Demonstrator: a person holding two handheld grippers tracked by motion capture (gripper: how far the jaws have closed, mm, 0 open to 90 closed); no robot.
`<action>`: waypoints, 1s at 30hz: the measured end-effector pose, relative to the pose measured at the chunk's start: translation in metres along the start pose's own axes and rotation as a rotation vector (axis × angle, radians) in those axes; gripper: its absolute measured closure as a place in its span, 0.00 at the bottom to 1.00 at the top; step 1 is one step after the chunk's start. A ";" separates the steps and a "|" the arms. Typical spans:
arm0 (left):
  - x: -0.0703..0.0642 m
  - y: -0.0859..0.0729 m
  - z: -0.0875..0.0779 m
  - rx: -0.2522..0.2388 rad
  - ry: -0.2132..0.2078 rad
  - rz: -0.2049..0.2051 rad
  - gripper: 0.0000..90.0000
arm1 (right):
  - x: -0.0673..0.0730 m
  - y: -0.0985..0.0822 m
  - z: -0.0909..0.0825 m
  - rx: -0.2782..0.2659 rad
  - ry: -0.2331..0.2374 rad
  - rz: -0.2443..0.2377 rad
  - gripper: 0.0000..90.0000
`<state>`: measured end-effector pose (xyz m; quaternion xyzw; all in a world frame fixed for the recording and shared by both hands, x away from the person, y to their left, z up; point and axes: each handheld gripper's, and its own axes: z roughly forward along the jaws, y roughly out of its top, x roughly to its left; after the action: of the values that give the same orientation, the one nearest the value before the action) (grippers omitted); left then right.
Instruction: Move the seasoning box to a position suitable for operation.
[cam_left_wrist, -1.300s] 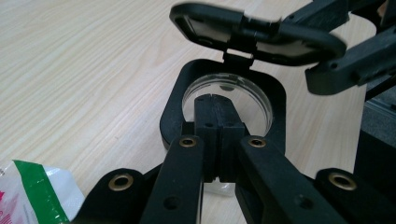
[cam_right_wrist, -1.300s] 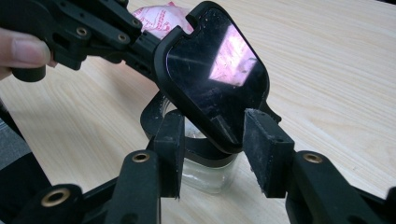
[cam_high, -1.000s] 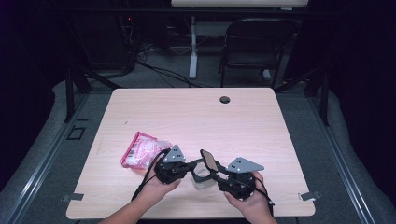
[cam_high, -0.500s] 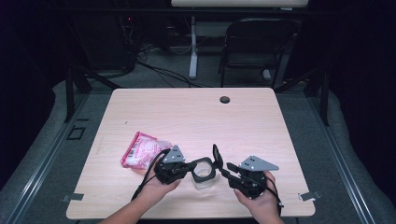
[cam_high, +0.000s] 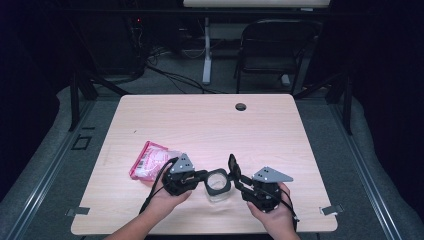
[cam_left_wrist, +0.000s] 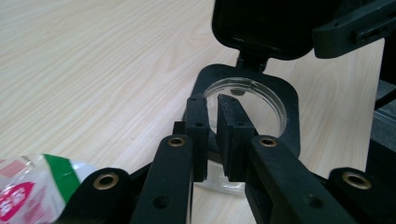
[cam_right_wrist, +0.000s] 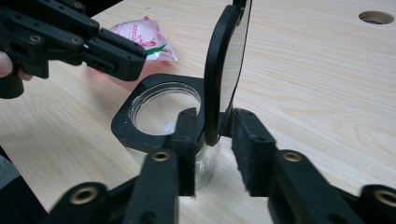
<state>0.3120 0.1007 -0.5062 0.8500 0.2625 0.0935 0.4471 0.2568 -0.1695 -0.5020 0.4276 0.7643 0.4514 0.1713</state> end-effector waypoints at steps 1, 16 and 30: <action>0.000 0.000 0.000 0.000 0.000 0.000 0.91 | 0.000 0.000 0.000 0.000 0.000 0.000 0.81; 0.016 -0.012 -0.029 -0.035 0.098 -0.068 0.85 | -0.023 0.014 0.014 -0.040 0.005 0.043 0.94; 0.049 -0.035 -0.077 -0.084 0.241 -0.158 0.66 | -0.041 0.014 0.019 -0.008 0.075 0.068 0.80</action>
<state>0.3101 0.1973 -0.4929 0.7899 0.3764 0.1699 0.4534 0.3000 -0.1891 -0.5055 0.4354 0.7533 0.4757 0.1291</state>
